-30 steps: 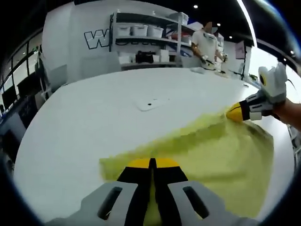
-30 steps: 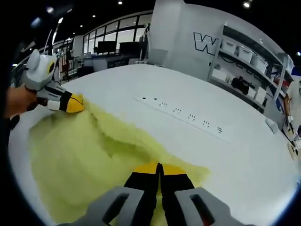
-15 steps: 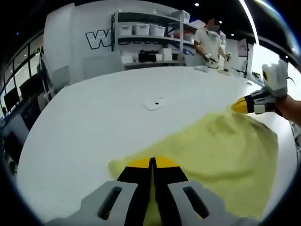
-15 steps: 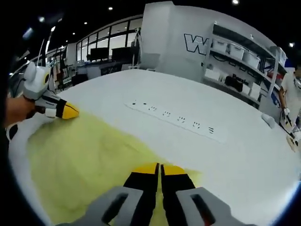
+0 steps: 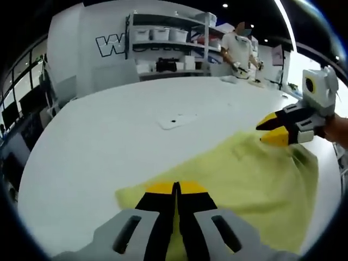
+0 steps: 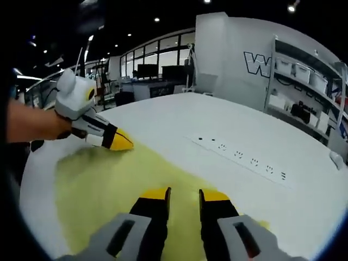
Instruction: Fold the garment on the visible template until the final outline fits inside the template.
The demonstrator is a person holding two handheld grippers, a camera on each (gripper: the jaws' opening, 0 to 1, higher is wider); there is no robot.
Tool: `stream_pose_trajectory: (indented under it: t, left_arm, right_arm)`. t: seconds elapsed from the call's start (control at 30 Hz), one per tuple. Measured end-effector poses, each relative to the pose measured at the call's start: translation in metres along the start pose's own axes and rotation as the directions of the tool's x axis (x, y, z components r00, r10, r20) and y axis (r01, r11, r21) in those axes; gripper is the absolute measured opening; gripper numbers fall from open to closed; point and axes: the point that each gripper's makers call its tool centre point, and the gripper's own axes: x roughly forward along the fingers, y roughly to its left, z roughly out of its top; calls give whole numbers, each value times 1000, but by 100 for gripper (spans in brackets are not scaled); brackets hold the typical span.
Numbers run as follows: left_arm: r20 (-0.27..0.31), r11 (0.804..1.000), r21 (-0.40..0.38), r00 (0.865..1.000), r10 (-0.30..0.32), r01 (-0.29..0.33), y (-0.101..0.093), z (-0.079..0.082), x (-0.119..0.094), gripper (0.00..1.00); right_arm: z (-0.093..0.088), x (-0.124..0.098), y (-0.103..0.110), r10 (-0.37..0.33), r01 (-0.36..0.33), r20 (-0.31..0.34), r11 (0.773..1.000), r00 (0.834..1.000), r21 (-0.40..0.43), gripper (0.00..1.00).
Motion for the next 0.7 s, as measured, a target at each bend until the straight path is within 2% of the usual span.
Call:
stream_pose_trajectory:
  t: [0.33, 0.4, 0.5, 0.6, 0.7]
  left_arm:
    - [4, 1000, -2, 1000, -2, 2, 1, 2, -6, 0]
    - [4, 1000, -2, 1000, -4, 4, 0, 2, -7, 0]
    - [4, 1000, -1, 1000, -6, 6, 0, 1, -9, 0]
    - [7, 1000, -1, 1000, -4, 4, 1, 1, -11, 0]
    - [9, 1000, -1, 1000, -4, 4, 1, 2, -11, 0]
  right_arm:
    - [-8, 12, 3, 1, -4, -42, 998, 999, -67, 19]
    - [-10, 14, 3, 2, -6, -50, 997, 999, -74, 16]
    - [-12, 14, 7, 20, -25, -62, 997, 998, -72, 1]
    - [-10, 14, 9, 25, -29, -54, 996, 998, -83, 0]
    - [-3, 14, 5, -1, -1, -22, 994, 1000, -112, 0]
